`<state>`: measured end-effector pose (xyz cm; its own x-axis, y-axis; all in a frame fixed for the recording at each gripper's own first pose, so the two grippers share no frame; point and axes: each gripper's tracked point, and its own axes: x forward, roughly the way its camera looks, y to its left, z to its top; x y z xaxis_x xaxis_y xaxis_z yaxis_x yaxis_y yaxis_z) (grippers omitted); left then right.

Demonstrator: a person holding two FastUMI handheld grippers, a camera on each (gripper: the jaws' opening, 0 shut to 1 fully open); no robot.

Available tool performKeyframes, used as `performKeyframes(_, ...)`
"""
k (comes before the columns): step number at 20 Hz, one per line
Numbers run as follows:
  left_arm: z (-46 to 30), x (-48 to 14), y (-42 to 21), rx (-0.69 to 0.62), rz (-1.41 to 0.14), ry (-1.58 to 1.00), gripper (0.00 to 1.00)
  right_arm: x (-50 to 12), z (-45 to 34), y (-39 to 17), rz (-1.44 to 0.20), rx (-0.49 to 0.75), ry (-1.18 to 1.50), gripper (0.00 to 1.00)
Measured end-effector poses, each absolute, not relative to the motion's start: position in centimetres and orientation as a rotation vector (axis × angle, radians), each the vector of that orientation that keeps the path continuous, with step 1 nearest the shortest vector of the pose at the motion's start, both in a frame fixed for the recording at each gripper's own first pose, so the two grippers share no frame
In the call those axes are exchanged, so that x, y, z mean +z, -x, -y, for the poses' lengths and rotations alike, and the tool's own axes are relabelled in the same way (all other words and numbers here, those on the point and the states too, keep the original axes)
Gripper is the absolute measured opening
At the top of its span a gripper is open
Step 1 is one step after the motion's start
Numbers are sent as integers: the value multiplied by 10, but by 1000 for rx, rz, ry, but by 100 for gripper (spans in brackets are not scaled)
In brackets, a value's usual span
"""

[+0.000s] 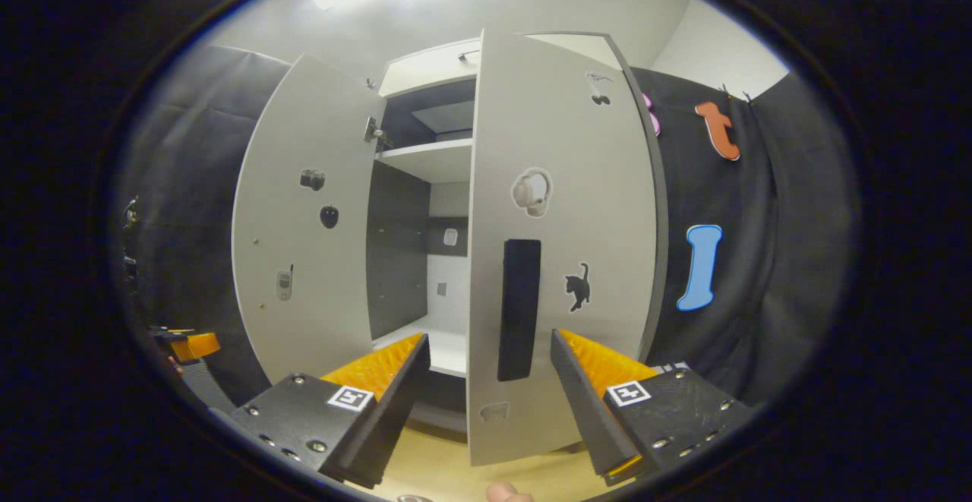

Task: Grasp the bottle in the cabinet with the left hand and place it on the coaster, then close the right door with the right hand and the left door with the left hand.

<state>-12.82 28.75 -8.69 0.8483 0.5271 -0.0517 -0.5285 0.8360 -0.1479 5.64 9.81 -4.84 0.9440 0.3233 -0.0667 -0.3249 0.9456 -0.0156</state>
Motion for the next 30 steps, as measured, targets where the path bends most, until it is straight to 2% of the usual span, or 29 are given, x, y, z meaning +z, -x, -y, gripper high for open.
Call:
performKeyframes(1,-287,-88,128,559,-10,161,93,-49,-97,-57,-64,329,27,93)
performKeyframes(26,-274,-94,113,517,-28,153,93,-62,-75,-50,-86,307,44,93)
performKeyframes(27,-273,-94,112,515,-29,153,93,-62,-74,-51,-87,304,44,96)
performKeyframes(28,-273,-94,111,512,-31,153,93,-62,-72,-51,-87,301,44,93)
performKeyframes(30,-274,-95,107,510,-37,151,93,-62,-70,-52,-86,294,43,96)
